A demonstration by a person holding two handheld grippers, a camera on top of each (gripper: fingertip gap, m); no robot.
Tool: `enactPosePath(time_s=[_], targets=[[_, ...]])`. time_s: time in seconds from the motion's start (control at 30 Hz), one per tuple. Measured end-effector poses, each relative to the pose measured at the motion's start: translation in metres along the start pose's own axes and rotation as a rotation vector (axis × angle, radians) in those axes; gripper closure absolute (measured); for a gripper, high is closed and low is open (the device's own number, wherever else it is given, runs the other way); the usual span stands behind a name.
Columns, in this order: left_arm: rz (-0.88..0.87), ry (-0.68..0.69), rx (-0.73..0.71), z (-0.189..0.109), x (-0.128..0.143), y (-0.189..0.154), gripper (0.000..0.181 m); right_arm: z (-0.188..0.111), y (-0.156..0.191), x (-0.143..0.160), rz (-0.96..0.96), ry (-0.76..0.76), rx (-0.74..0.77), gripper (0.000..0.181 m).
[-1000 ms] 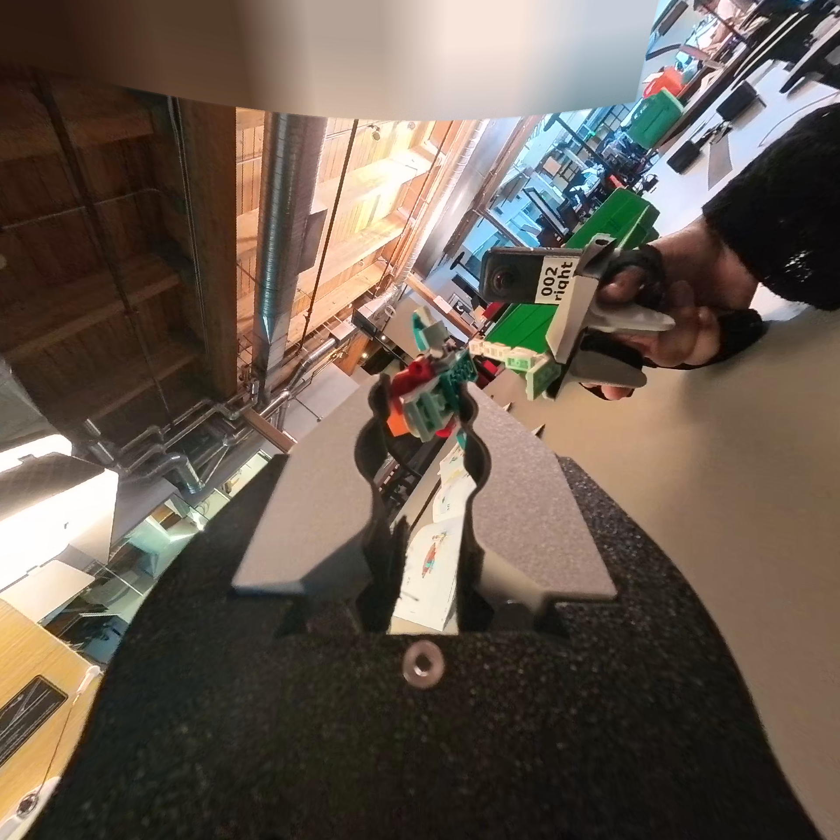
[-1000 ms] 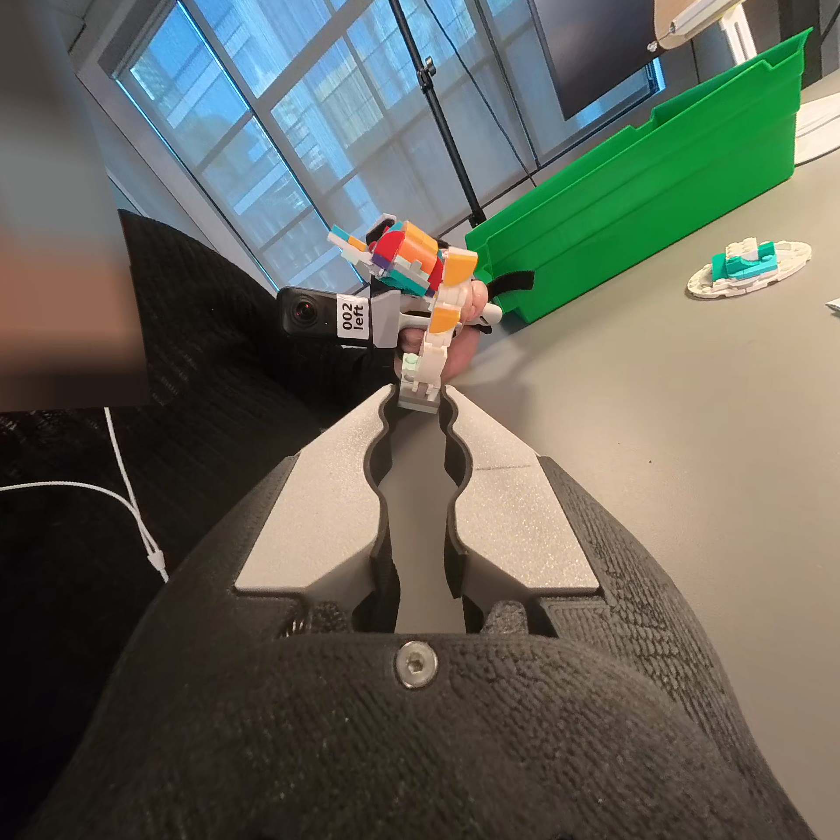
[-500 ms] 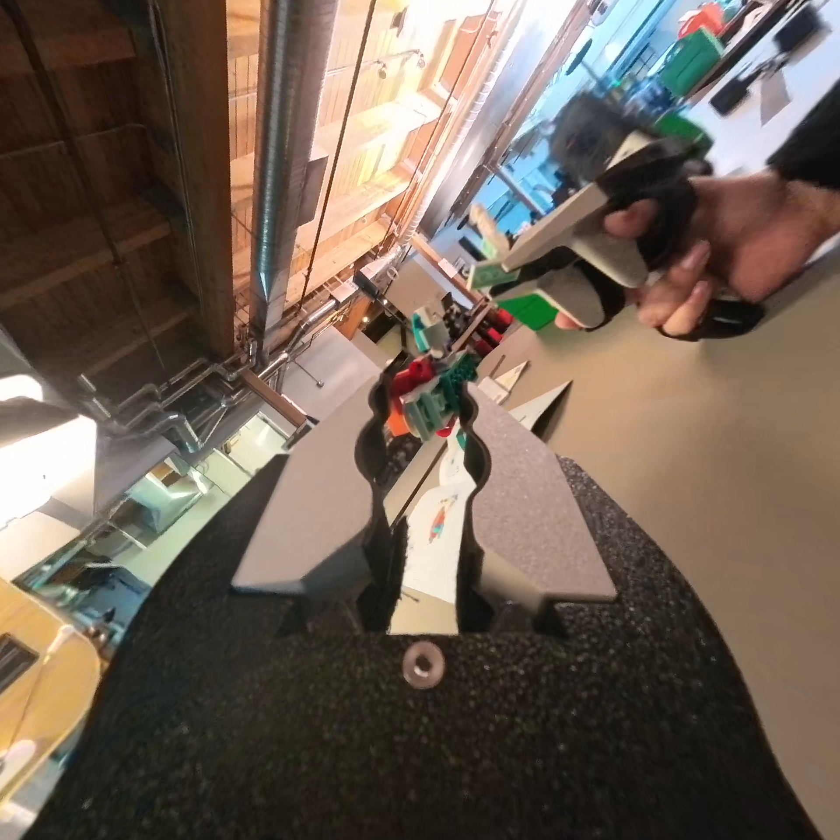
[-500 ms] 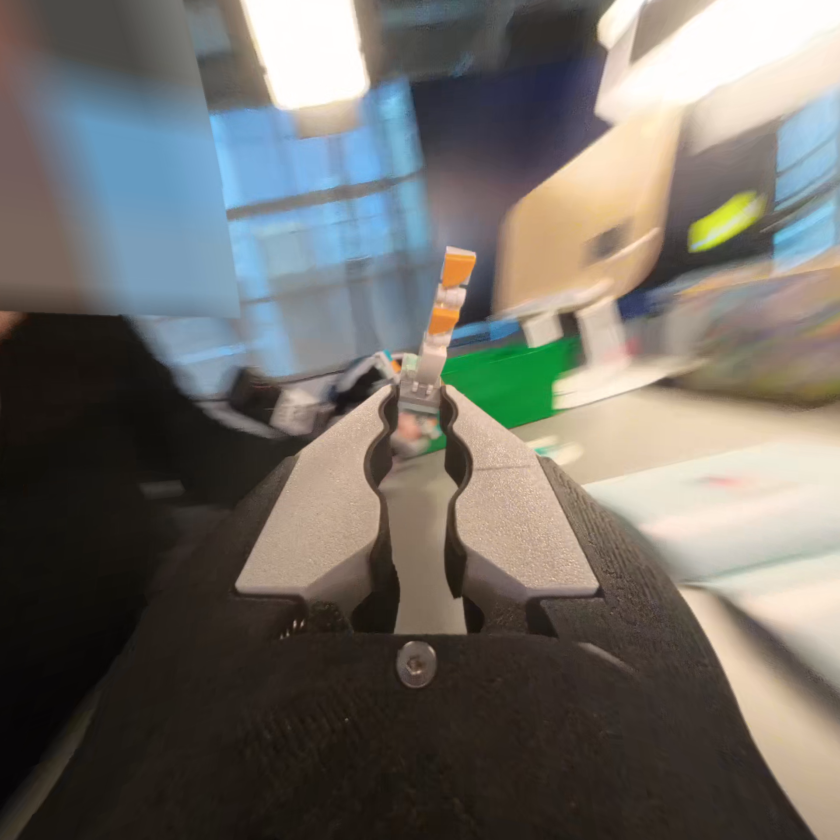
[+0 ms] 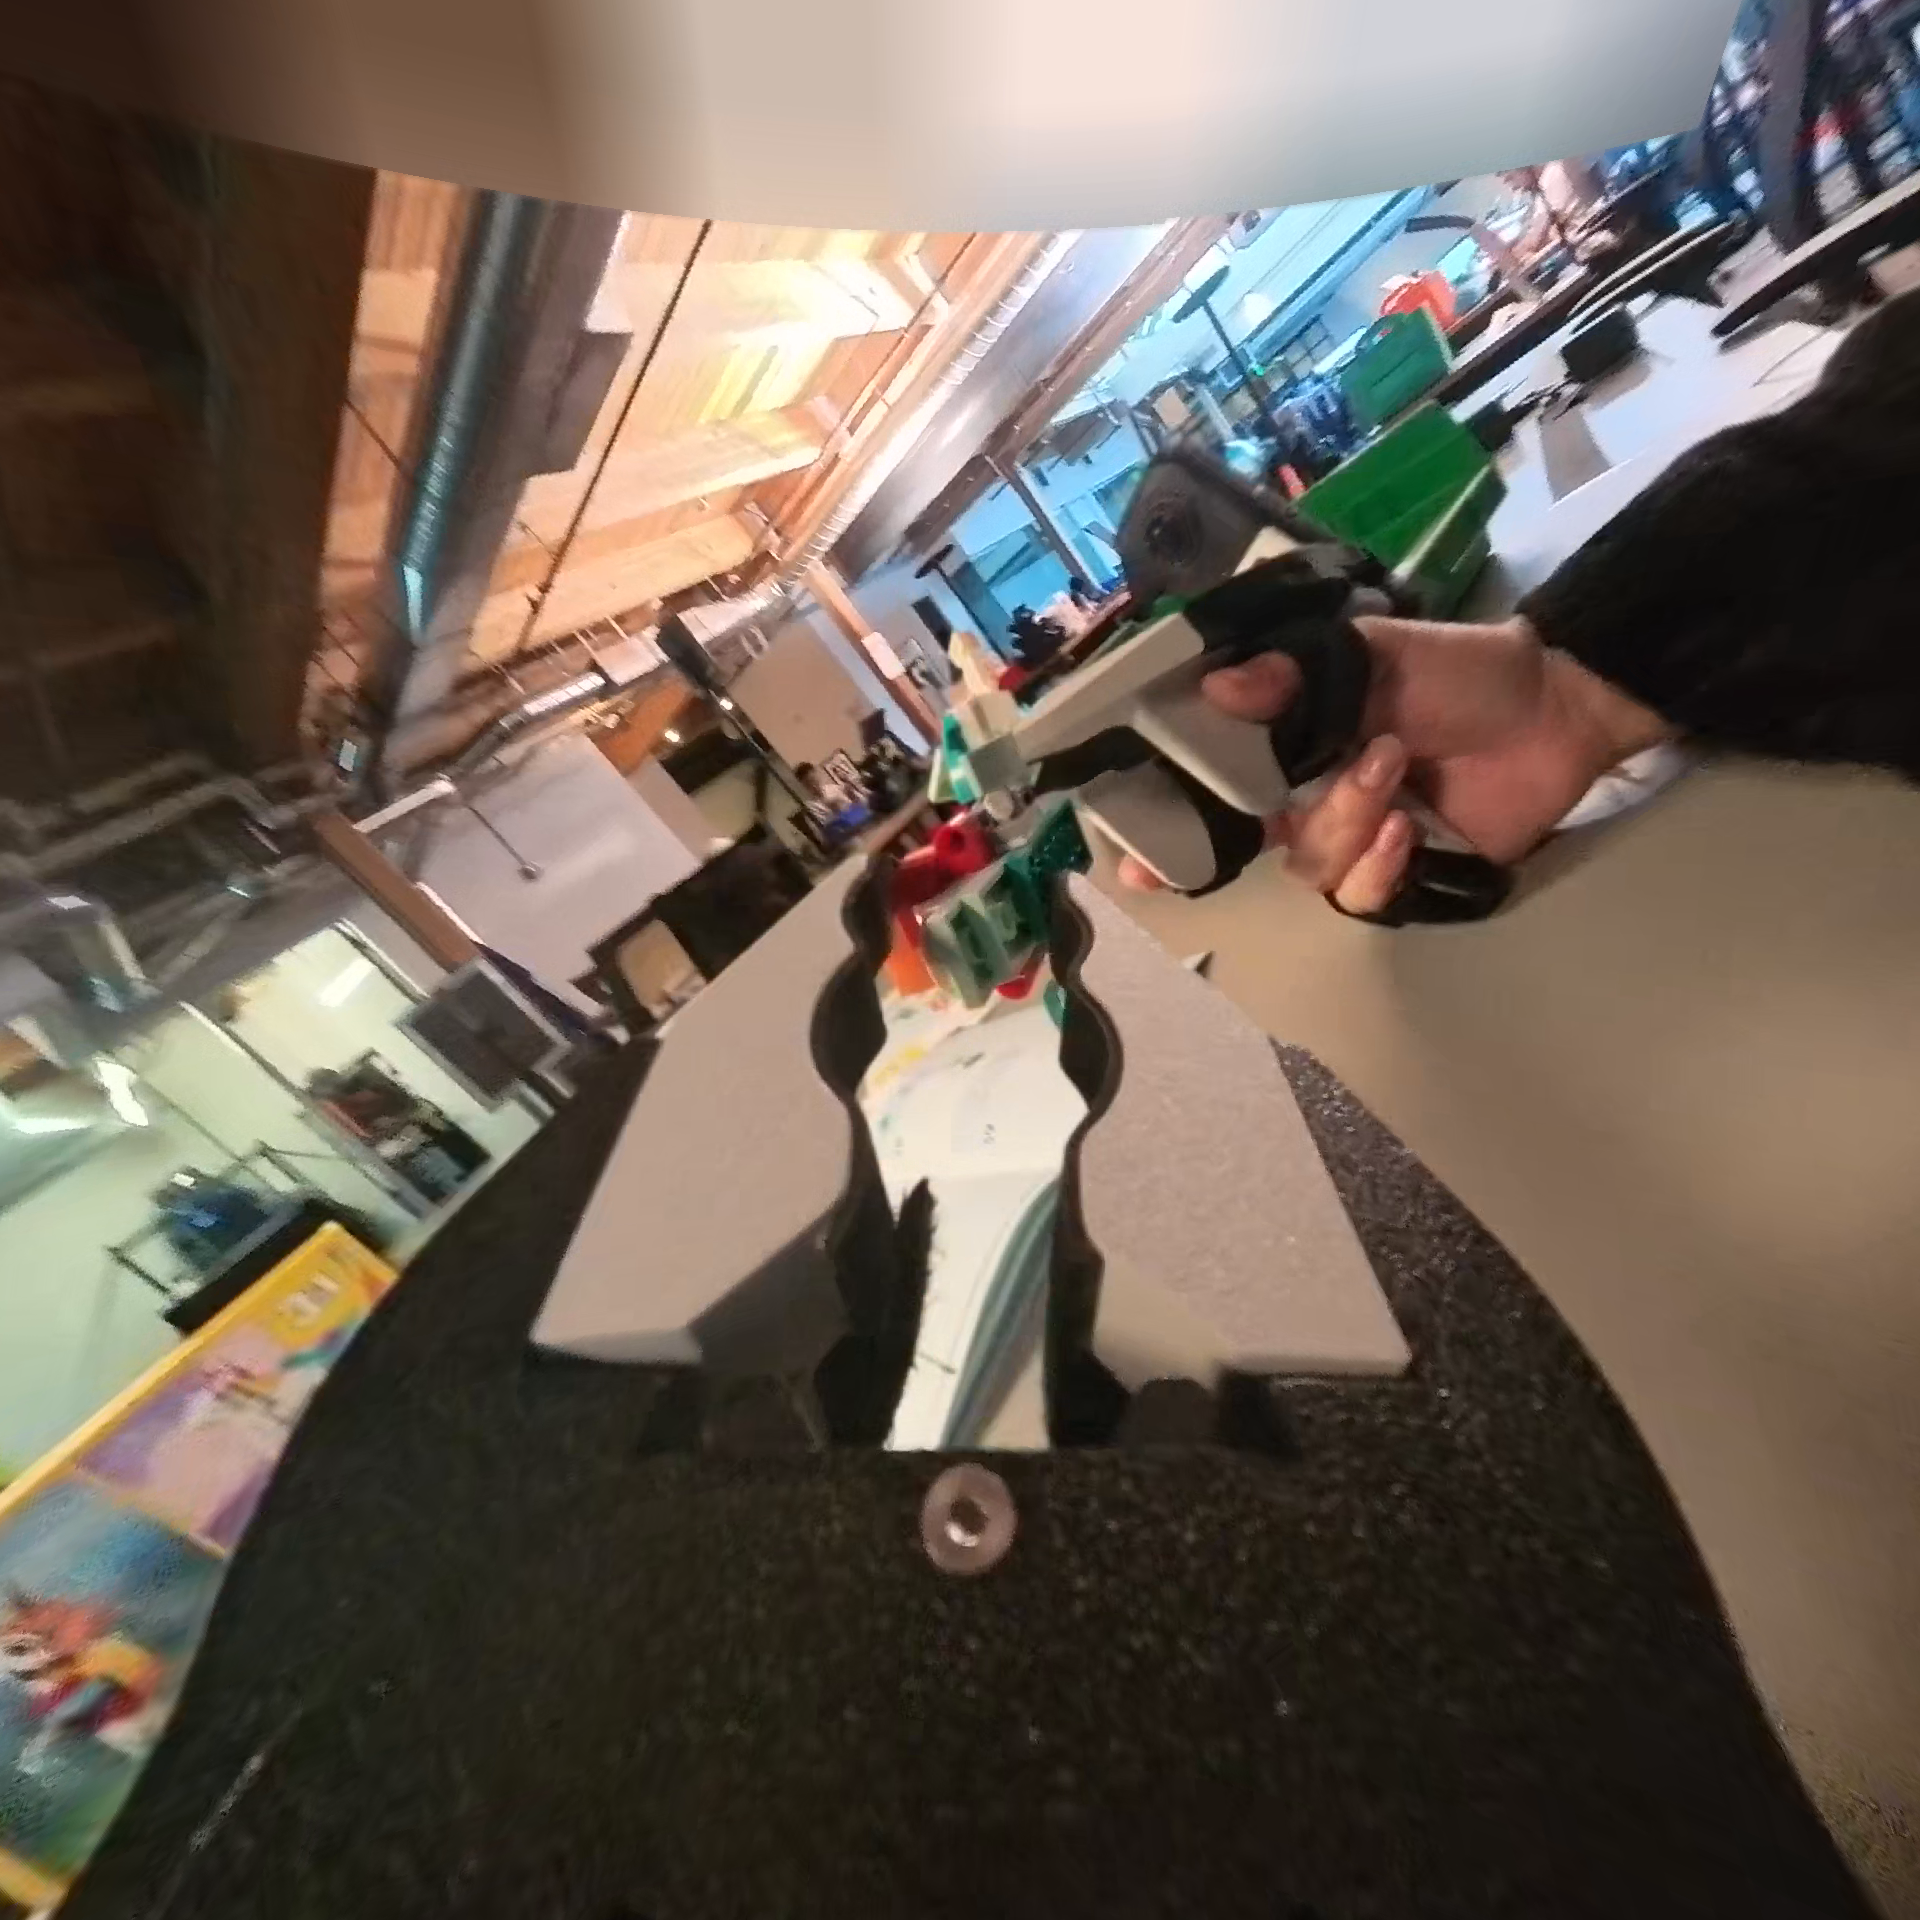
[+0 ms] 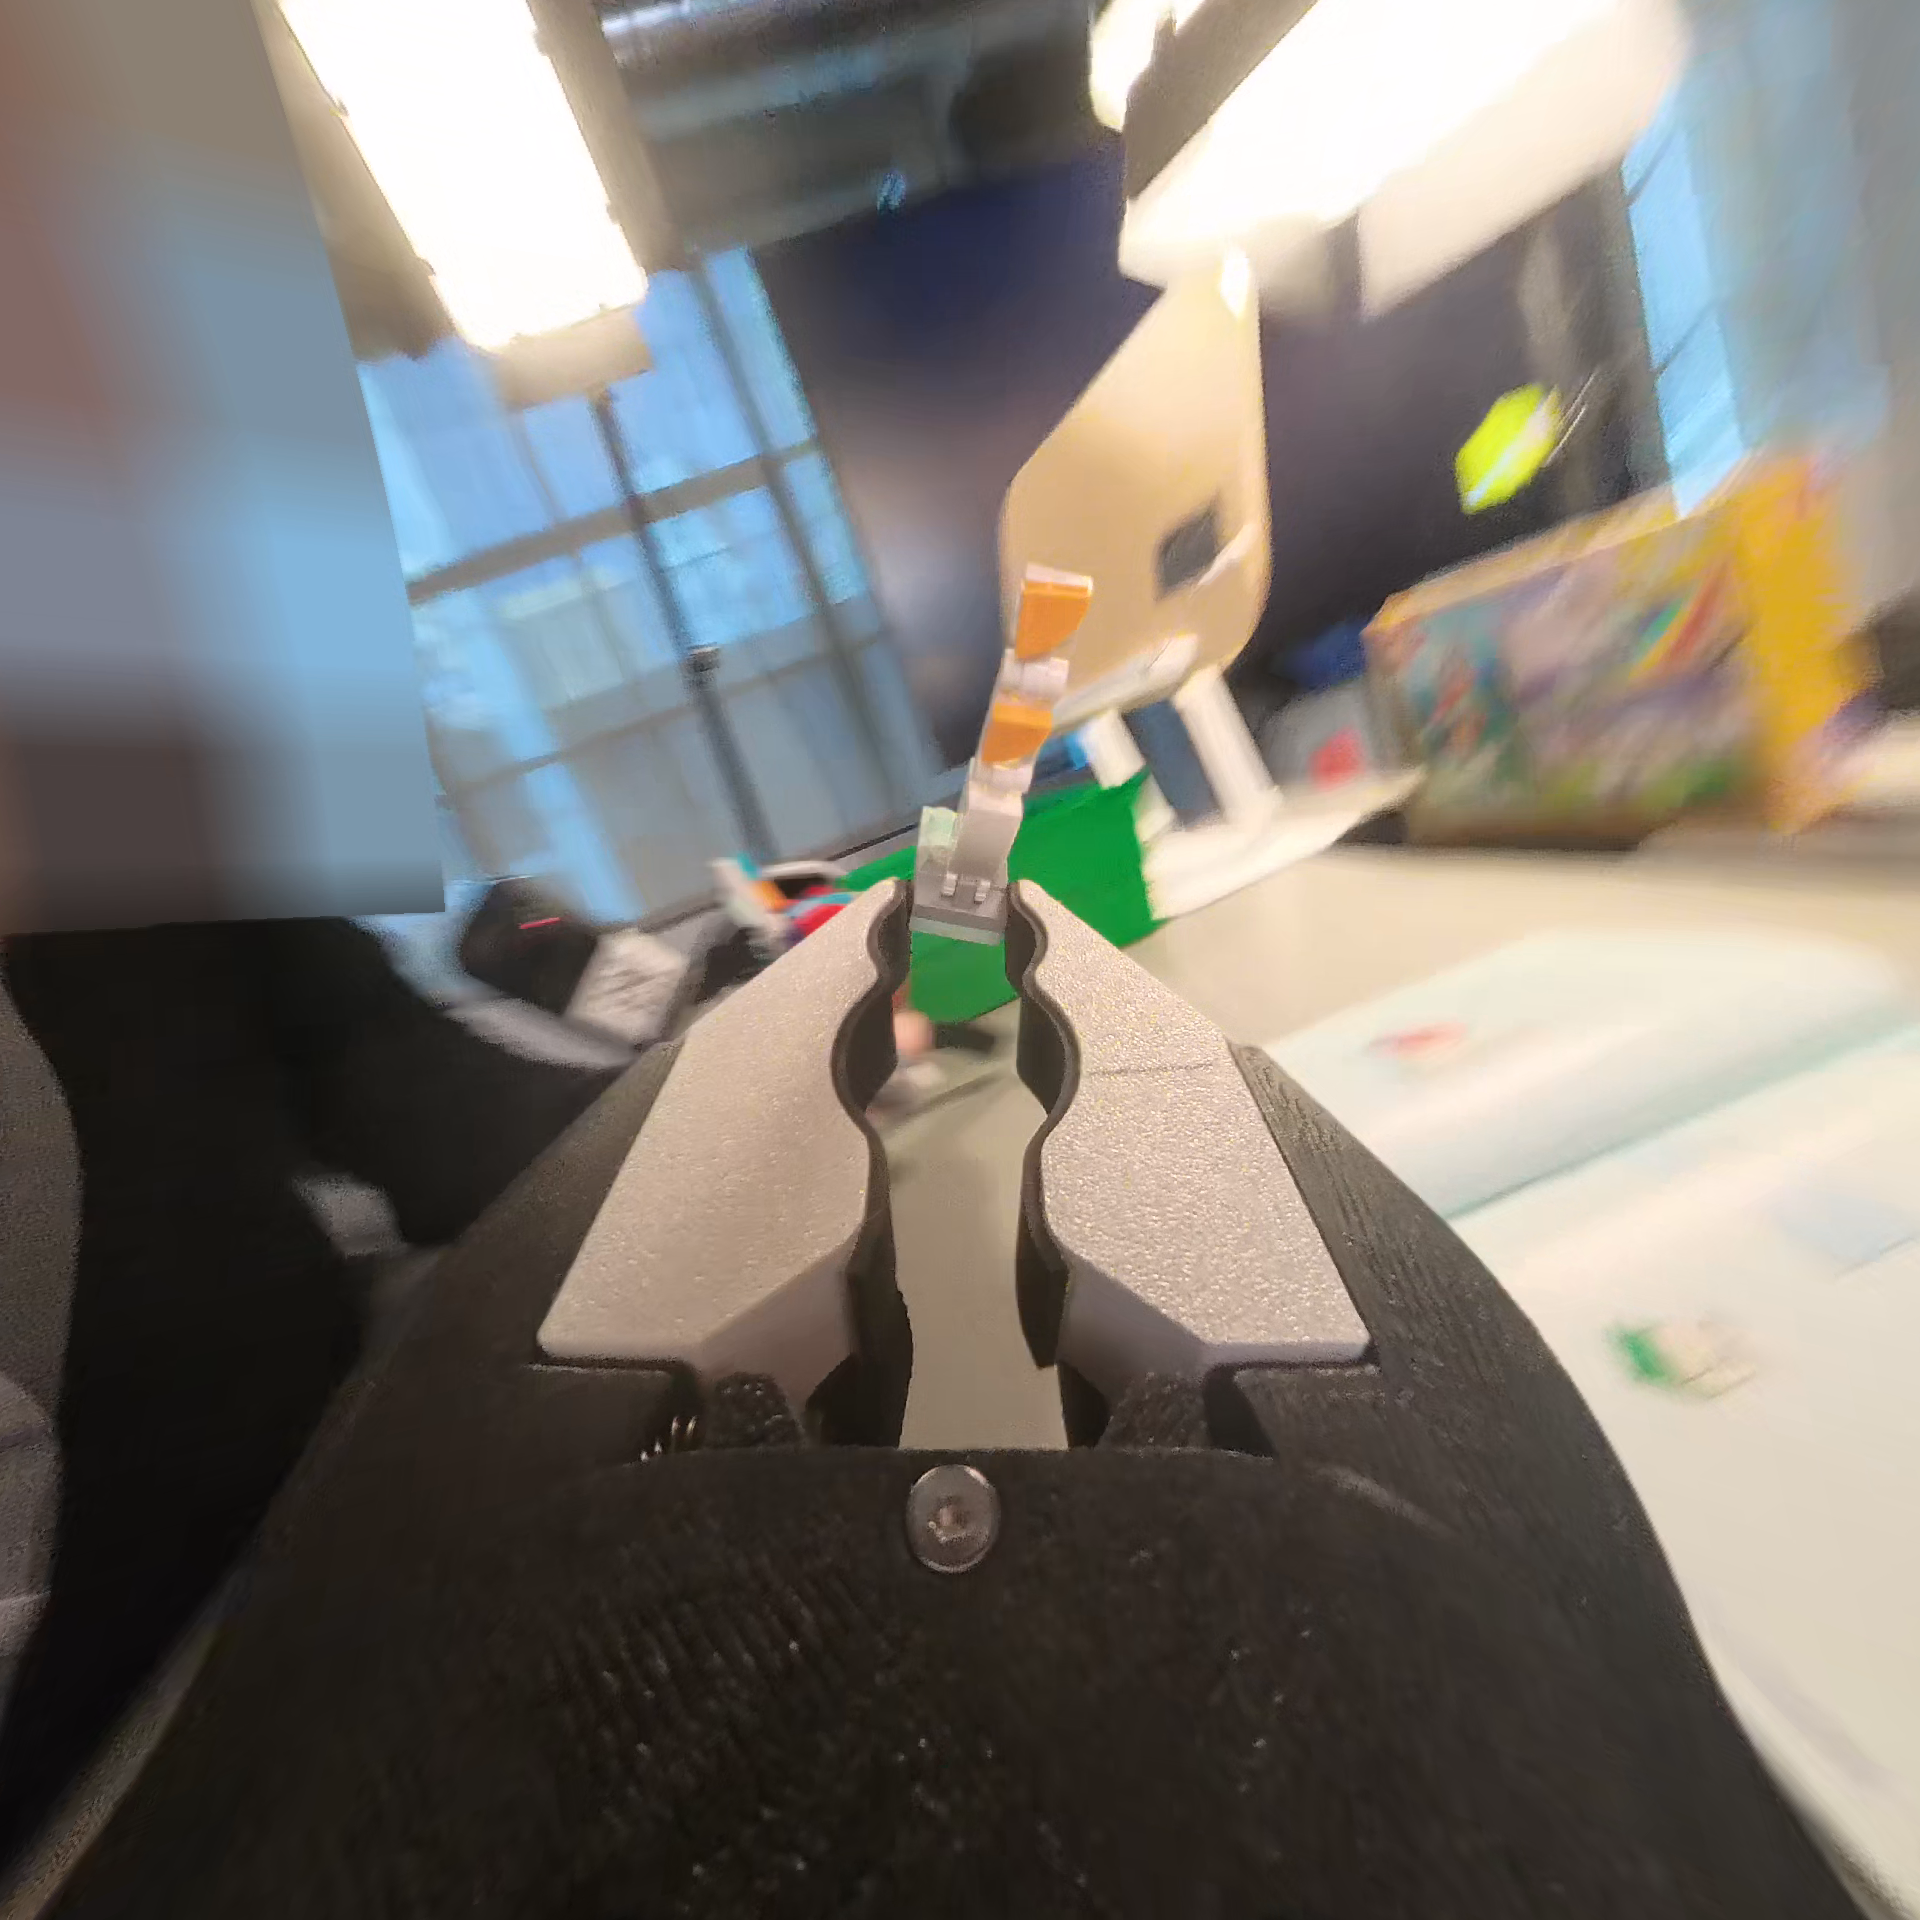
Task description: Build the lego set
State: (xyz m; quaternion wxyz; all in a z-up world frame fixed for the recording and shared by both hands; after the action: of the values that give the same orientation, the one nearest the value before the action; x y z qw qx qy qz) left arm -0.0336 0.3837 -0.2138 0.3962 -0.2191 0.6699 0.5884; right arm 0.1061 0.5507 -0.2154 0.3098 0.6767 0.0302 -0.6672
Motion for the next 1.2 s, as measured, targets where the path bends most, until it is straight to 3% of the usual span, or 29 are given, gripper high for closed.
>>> enactPosePath(time_s=[0.1,0.47,0.8,1.2], targets=[[-0.048,0.042,0.037,0.001,0.005,0.003,0.154,-0.003,-0.009,0.001,0.165,0.032,-0.041,0.165],[-0.252,0.128,0.152,0.005,0.02,0.011,0.154,0.001,-0.007,0.012,0.368,0.28,-0.161,0.165],[-0.21,0.129,0.183,0.008,0.019,0.005,0.154,0.005,-0.007,0.022,0.473,0.343,-0.22,0.165],[-0.148,0.053,0.189,0.005,0.013,0.002,0.154,0.001,-0.007,0.021,0.438,0.369,-0.241,0.165]])
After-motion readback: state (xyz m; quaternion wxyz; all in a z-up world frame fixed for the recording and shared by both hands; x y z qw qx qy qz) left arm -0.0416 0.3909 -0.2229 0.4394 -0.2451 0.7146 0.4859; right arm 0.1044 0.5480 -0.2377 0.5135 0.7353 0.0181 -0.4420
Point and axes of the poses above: each gripper's, where its closed fingertips meet, z out along the fingers, x out of its underside, y = z × x across the jaws, the point moved 9 cm from there along -z, back along the fingers, and after that the axes turned 15 degrees about y, right-handed, at the moved point
